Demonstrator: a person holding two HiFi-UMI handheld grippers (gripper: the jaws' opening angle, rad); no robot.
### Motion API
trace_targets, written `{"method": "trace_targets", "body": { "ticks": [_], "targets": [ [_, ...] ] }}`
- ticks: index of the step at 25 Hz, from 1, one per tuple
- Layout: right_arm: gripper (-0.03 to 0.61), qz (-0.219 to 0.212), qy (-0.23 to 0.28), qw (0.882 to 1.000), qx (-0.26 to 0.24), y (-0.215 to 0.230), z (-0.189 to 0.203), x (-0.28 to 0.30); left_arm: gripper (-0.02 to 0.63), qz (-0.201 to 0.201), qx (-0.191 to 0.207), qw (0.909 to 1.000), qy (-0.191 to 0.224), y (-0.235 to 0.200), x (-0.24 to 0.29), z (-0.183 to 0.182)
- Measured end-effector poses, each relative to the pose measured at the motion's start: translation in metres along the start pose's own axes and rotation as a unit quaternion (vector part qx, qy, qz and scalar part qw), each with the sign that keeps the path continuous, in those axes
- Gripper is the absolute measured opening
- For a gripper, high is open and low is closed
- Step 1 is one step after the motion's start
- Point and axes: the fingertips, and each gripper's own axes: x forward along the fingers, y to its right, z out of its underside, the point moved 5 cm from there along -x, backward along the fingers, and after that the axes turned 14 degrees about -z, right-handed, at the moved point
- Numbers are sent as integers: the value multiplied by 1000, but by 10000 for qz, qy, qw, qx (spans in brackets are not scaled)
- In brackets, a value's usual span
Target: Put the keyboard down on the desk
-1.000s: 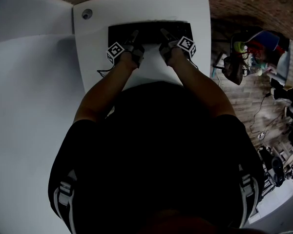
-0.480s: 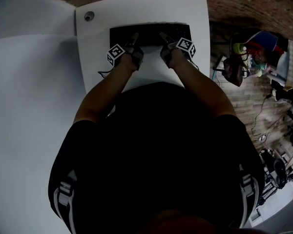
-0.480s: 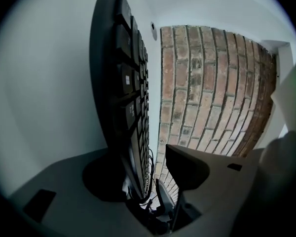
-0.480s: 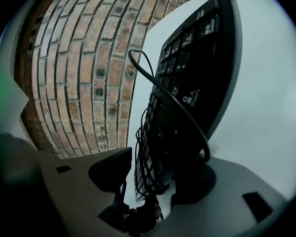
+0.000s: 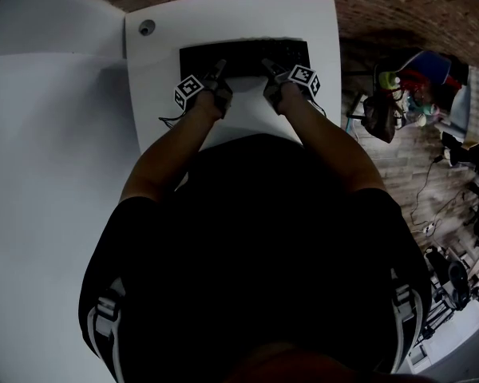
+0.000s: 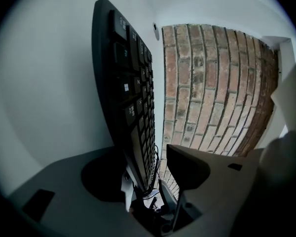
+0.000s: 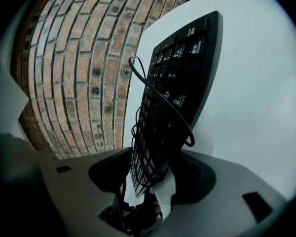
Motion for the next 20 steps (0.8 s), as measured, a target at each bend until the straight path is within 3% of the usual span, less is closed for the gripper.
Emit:
{"method": "trace_targets", "body": {
  "ticks": [20],
  "targets": [
    [252, -89, -23, 9999, -115, -3, 17, -30, 258, 17, -11, 10000, 67, -17, -29, 15]
  ]
}}
